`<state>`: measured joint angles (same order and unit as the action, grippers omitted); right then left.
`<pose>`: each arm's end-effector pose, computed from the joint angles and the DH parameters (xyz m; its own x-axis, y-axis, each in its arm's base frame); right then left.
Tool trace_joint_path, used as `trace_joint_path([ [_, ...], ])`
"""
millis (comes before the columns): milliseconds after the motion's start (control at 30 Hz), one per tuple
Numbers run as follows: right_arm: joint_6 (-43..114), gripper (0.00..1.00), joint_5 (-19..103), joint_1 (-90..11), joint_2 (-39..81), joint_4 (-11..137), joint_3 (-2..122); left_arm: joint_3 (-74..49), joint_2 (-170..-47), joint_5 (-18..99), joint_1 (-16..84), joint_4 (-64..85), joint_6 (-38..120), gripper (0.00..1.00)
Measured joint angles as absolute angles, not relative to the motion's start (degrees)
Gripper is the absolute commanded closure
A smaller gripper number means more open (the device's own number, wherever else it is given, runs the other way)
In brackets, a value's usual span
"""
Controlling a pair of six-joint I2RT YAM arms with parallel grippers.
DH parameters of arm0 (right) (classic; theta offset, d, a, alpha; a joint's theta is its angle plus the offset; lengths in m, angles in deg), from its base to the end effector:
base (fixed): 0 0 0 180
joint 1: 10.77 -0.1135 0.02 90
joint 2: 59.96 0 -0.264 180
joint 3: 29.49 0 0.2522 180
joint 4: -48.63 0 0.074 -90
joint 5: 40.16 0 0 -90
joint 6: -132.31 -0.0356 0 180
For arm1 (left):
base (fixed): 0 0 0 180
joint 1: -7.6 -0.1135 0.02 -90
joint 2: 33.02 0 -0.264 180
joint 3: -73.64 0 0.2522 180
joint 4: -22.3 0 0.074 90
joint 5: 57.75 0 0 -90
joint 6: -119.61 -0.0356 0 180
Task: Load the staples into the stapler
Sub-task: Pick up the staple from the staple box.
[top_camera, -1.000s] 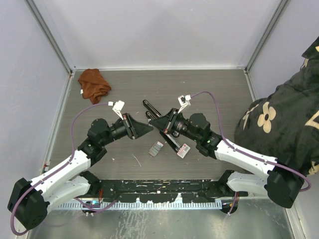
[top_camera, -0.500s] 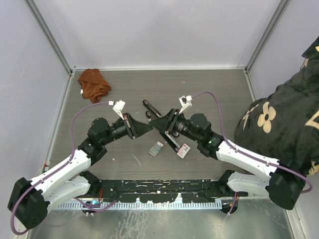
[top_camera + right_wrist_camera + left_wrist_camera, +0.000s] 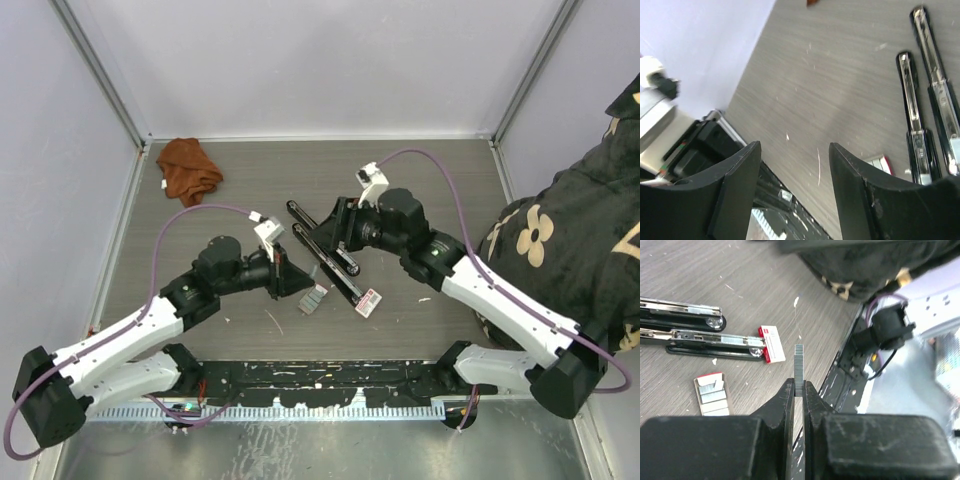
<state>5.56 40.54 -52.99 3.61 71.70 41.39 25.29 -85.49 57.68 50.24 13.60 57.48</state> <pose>0.1870 0.1774 0.3524 -0.6269 0.2285 -0.7449 -0.5033 0.6110 0.6110 0.1472 -0.1564 0.2812 -0.5743 -0.0451 -0.8174 0.7368 0.4068 -0.5400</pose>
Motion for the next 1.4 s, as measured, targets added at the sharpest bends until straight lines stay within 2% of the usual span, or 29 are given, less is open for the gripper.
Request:
trace_joint_path([
  [200,8.0,0.43,34.3,-53.0,10.0,82.6,44.3,20.9,-88.2,52.5,57.6,6.1,48.8,0.95],
  [467,9.8,0.46,29.6,-53.0,11.4,90.7,44.8,19.9,-91.2,47.6,60.1,2.5,44.7,0.95],
  [1100,10.3,0.63,25.0,-53.0,13.5,91.5,44.8,19.3,-92.2,44.1,62.1,0.9,43.5,0.95],
  [1400,10.3,0.66,23.9,-53.0,13.6,91.5,44.8,18.9,-92.2,43.4,62.4,0.9,43.5,0.96],
])
